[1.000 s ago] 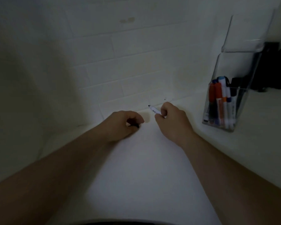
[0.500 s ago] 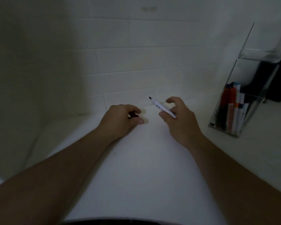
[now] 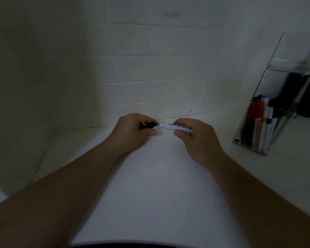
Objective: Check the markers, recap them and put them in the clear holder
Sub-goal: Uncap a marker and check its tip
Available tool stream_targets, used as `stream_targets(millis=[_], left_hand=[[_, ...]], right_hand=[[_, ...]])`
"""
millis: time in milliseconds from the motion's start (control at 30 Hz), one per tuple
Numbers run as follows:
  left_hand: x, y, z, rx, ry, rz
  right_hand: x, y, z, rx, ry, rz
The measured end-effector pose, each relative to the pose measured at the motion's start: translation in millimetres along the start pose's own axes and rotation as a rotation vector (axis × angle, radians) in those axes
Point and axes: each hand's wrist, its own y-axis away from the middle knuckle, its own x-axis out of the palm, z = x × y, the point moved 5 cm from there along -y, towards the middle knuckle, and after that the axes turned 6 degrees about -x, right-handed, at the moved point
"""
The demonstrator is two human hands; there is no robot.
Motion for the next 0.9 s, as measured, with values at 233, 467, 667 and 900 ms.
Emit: stream_targets(millis=[233, 467, 667, 900], left_hand=[[1.5, -1.1, -2.8, 0.097, -0.077, -0.008], [-0.3, -3.3, 1.2, 0.096, -0.056, -0.032], [2.0, -0.4, -3.8, 0.127, -0.037, 0.005], [3.2, 1.8, -3.4, 0.093, 0.030, 0.022]], right_hand=[[5.6, -1.5, -3.6, -0.094, 0.130, 0.067], [3.1, -0.3, -2.0, -0.083, 0.084, 0.020], [3.9, 0.1, -2.0, -0.090, 0.080, 0.028], [3.9, 0.0, -1.5, -0.084, 0.080, 0.020]])
